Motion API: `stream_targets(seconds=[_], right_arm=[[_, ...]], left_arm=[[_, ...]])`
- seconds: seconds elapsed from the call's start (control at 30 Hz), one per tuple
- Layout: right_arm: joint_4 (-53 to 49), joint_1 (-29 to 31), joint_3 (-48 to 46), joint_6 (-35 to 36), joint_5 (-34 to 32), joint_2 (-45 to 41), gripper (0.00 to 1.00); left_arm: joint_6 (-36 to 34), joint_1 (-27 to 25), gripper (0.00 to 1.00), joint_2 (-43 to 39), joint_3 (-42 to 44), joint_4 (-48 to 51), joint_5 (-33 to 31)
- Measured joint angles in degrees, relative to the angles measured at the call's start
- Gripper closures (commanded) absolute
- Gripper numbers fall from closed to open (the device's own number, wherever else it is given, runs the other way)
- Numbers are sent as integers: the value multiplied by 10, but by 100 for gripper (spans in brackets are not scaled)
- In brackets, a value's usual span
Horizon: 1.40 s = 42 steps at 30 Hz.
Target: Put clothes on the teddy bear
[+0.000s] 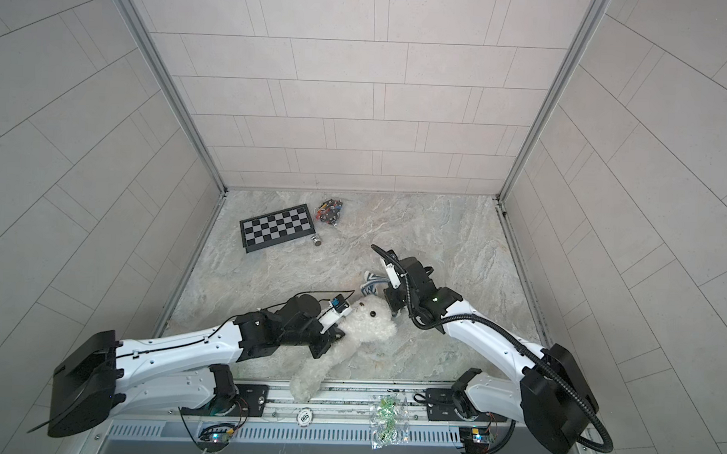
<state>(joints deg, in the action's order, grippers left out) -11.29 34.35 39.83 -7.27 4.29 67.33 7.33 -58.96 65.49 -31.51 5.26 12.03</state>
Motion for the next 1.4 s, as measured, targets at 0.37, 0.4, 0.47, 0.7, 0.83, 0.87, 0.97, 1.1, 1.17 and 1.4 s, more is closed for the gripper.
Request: stream_targets(seconds=[0.37,0.4,0.47,0.7,0.83,0.87,0.97,1.1,1.17,1.4], right_arm=[[7,18,0,9,39,-5,100],[7,20,0,10,40,-5,100],[7,24,0,11,42,-5,100],[3,35,0,14,42,-3,100],[1,39,0,14,39,-2,100],[0,41,0,14,38,-2,100],[-5,48,0,13,39,-2,100],[-17,60,4,11,39,-6,100],[-23,63,9,8,41,-10,100],[-31,77,35,-13,57,-19,100]], left_arm=[[15,18,100,22,-2,-8,-22],[20,21,100,25,-2,-9,-22],[31,29,100,34,-2,-12,-23],[77,70,100,45,-1,-36,-15],[97,78,100,45,3,-48,-14],[100,78,100,45,3,-50,-15],[108,78,100,45,8,-57,-24],[111,78,100,42,19,-64,-39],[111,78,100,36,24,-66,-50],[80,52,100,-7,41,-76,-118]])
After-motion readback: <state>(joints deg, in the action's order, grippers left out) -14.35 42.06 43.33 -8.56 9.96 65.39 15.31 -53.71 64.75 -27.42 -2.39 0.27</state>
